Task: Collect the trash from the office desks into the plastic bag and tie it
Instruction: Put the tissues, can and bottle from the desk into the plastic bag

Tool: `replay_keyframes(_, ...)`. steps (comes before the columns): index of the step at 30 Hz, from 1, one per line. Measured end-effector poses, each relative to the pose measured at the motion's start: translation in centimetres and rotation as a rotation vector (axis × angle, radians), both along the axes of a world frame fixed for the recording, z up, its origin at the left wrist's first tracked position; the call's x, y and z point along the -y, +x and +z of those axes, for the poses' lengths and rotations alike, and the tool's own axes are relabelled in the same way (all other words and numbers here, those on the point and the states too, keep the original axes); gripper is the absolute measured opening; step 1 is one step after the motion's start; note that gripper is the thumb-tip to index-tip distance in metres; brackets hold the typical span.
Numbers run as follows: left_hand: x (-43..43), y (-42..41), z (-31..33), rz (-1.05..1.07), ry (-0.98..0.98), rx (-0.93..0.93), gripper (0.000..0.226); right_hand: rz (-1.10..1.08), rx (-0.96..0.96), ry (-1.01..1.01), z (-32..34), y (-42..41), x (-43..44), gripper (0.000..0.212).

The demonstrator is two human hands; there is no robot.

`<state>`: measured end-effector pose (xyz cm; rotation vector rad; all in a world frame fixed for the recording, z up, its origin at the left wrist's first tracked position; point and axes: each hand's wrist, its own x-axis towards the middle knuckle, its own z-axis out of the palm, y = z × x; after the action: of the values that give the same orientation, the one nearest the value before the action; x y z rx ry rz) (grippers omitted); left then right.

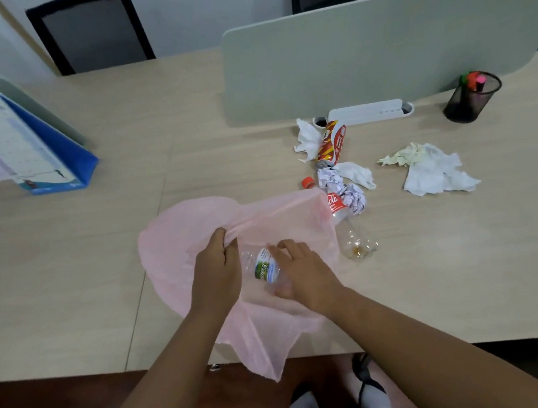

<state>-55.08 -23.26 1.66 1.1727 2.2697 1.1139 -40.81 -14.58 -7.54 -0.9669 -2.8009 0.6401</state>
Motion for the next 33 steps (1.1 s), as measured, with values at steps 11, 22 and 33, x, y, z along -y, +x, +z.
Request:
replay_keyframes(11, -1.3, 0.0, -0.8, 0.017, -0.026, -0.024, 0.02, -0.685, -0.041, -0.268, -1.1, 9.0, -5.8, 0.073)
replay_keyframes(22, -2.5, -0.3, 0.6, 0.018, -0.031, -0.031, 0.026, -0.3, -0.263, 0.067, -1.0, 17.5, -0.4, 0.07)
replay_keyframes(33, -1.8, -0.2, 2.2, 0.005, -0.021, 0.036, 0.026, -0.049, -0.116, 0.151, 0.2, 4.6, -2.6, 0.067)
